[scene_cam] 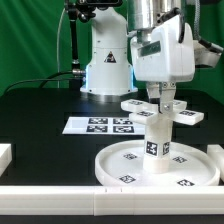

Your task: Assemble round table

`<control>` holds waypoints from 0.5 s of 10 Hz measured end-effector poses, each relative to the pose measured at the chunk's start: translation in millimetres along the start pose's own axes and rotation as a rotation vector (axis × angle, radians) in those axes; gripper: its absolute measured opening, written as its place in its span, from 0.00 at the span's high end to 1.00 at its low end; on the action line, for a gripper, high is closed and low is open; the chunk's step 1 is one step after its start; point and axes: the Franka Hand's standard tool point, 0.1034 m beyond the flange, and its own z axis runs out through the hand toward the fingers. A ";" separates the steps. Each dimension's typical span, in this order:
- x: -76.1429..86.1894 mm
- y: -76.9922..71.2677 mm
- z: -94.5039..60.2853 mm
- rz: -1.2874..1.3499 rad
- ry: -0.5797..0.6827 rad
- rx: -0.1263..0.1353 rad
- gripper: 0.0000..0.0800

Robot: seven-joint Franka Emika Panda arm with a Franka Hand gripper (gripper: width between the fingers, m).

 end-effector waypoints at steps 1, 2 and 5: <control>-0.5 0.2 0.0 -0.009 -0.002 0.000 0.26; -1.1 0.4 -8.2 -0.057 -0.018 -0.013 0.21; -4.6 -9.3 -42.8 -0.101 -0.055 0.006 0.19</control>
Offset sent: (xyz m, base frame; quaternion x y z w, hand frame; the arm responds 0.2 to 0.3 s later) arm -0.0103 -0.0034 0.0455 -0.0106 -0.0426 -0.0206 0.9988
